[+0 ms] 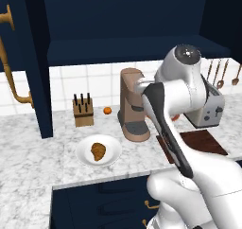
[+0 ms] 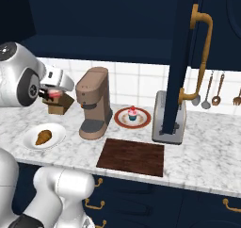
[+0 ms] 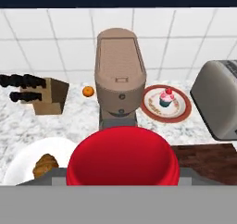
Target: From the different types of pastries on the counter, select a croissant and place it on the cutting board. Then retrieve a jar of jam from the cabinet and place it alongside the croissant on the cutting board.
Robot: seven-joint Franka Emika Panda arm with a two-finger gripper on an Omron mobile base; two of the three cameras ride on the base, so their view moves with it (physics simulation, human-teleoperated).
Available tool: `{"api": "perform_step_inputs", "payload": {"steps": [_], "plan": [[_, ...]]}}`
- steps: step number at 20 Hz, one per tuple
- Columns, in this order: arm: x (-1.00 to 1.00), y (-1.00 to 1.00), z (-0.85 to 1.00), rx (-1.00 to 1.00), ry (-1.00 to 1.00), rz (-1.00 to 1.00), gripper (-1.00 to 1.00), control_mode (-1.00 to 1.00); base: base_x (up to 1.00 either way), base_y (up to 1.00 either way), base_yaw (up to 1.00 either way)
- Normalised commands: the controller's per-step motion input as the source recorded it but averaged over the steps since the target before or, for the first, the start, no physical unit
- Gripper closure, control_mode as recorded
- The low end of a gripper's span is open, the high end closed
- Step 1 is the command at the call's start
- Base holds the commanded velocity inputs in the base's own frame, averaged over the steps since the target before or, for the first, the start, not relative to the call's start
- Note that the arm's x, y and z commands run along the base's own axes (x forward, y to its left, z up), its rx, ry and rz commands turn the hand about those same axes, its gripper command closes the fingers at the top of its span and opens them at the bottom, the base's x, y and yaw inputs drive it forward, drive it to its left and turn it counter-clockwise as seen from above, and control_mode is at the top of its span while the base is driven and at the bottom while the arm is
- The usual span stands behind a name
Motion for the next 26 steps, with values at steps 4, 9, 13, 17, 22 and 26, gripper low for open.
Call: {"api": "perform_step_inputs", "payload": {"steps": [4,9,13,17,22,26], "plan": [[0.0,-0.09,-0.28,-0.01,0.0,-0.47,1.0,-1.0,0.0,0.0,0.0],[0.0,-0.43,-0.13,0.0,0.0,-0.46,1.0,-1.0,0.0,0.0,0.0],[-0.01,-0.42,-0.2,0.0,0.0,-0.44,1.0,-1.0,0.0,0.0,0.0],[-0.01,-0.36,-0.36,0.0,0.0,-0.45,1.0,-1.0,0.0,0.0,0.0],[0.0,-0.31,-0.45,0.0,0.0,-0.48,1.0,-1.0,0.0,0.0,0.0],[0.0,-0.31,-0.46,0.0,0.0,-0.48,1.0,-1.0,0.0,0.0,0.0]]}}
